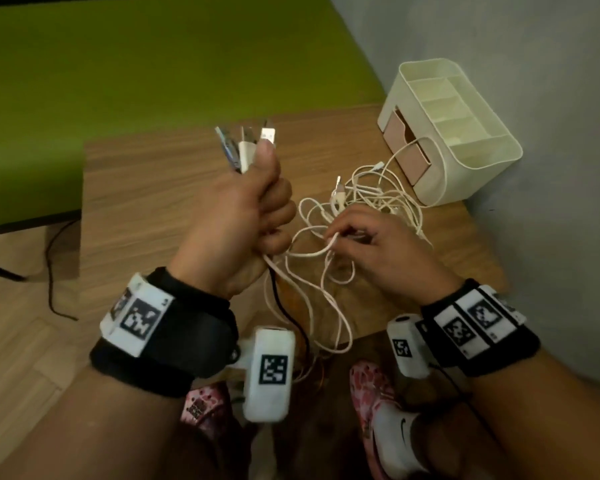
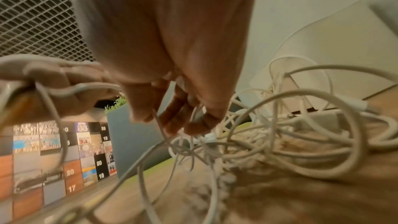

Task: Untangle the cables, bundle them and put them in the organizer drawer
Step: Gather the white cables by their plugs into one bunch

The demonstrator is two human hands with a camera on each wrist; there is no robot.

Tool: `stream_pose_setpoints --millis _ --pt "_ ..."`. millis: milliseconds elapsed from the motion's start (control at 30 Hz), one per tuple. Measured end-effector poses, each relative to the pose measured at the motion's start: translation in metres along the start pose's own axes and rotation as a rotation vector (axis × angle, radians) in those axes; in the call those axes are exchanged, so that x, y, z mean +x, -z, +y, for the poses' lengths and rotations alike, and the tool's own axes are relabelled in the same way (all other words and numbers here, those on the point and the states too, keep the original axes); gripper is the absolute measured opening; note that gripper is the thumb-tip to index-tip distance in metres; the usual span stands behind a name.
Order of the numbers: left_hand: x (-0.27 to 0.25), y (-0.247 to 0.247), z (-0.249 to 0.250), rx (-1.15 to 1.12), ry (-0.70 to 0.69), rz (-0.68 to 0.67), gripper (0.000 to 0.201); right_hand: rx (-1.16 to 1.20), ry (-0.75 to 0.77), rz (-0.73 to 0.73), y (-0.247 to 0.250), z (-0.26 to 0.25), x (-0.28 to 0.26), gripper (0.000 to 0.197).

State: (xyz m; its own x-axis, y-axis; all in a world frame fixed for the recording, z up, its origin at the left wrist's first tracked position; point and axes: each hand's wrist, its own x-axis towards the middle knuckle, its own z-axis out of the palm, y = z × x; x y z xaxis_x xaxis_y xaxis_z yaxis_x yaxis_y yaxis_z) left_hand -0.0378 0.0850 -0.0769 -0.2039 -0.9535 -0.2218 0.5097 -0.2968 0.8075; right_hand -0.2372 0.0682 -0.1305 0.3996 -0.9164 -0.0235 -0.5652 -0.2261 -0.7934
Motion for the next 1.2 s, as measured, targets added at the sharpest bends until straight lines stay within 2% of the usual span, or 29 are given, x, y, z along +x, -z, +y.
stream_pose_setpoints --millis 67,133,233,333,433,533,600,700,767,867,933,1000,1067,1133,1200 --pt "0.003 0.003 -0.005 0.266 -0.041 0.08 0.033 0.081 0.053 0.145 0.004 -0.007 0.001 0.01" --pt "0.004 0.001 -0.01 0.475 -0.071 0.054 0.032 0.123 0.091 0.236 0.005 -0.013 0.002 0.011" --pt "0.006 -0.009 -0.018 0.807 -0.106 0.015 0.028 0.111 0.145 0.296 0.005 -0.018 0.0 0.009" --pt "0.009 -0.013 -0.023 0.979 -0.079 -0.016 0.024 0.045 0.182 0.35 0.009 -0.016 -0.002 0.019" --pt "0.014 -0.01 -0.023 1.052 -0.06 0.007 0.03 -0.069 0.241 0.38 0.011 -0.017 -0.003 0.012" --pt "0.012 -0.013 -0.019 1.016 -0.155 -0.034 0.03 -0.206 0.287 0.38 0.01 -0.018 -0.004 0.004" --pt "0.008 -0.015 -0.017 0.937 -0.23 -0.054 0.031 -0.238 0.263 0.329 0.01 -0.016 -0.004 0.003" --pt "0.006 -0.01 -0.012 0.51 -0.214 -0.074 0.021 -0.38 0.011 0.192 0.01 -0.006 -0.001 0.006" --pt "0.005 -0.001 -0.003 0.266 -0.19 -0.08 0.018 -0.486 -0.145 0.177 0.011 0.001 -0.001 0.008" --pt "0.005 0.011 0.008 0.106 -0.169 -0.106 0.022 -0.682 -0.212 0.143 0.013 0.007 -0.001 0.002" --pt "0.006 0.014 0.007 0.142 -0.158 -0.086 0.023 -0.705 -0.263 0.101 0.015 0.006 -0.002 0.003" --pt "0.009 0.013 0.002 0.226 -0.152 -0.05 0.021 -0.673 -0.26 0.114 0.019 0.002 -0.001 0.007" --pt "0.011 0.01 -0.003 0.287 -0.147 -0.035 0.021 -0.534 -0.156 0.191 0.024 -0.007 -0.001 0.017" --pt "0.012 0.008 -0.007 0.326 -0.125 -0.052 0.02 -0.205 0.009 0.287 0.024 -0.022 -0.005 0.029" --pt "0.011 0.005 -0.01 0.357 -0.097 -0.084 0.019 0.132 0.089 0.276 0.019 -0.033 -0.009 0.034"
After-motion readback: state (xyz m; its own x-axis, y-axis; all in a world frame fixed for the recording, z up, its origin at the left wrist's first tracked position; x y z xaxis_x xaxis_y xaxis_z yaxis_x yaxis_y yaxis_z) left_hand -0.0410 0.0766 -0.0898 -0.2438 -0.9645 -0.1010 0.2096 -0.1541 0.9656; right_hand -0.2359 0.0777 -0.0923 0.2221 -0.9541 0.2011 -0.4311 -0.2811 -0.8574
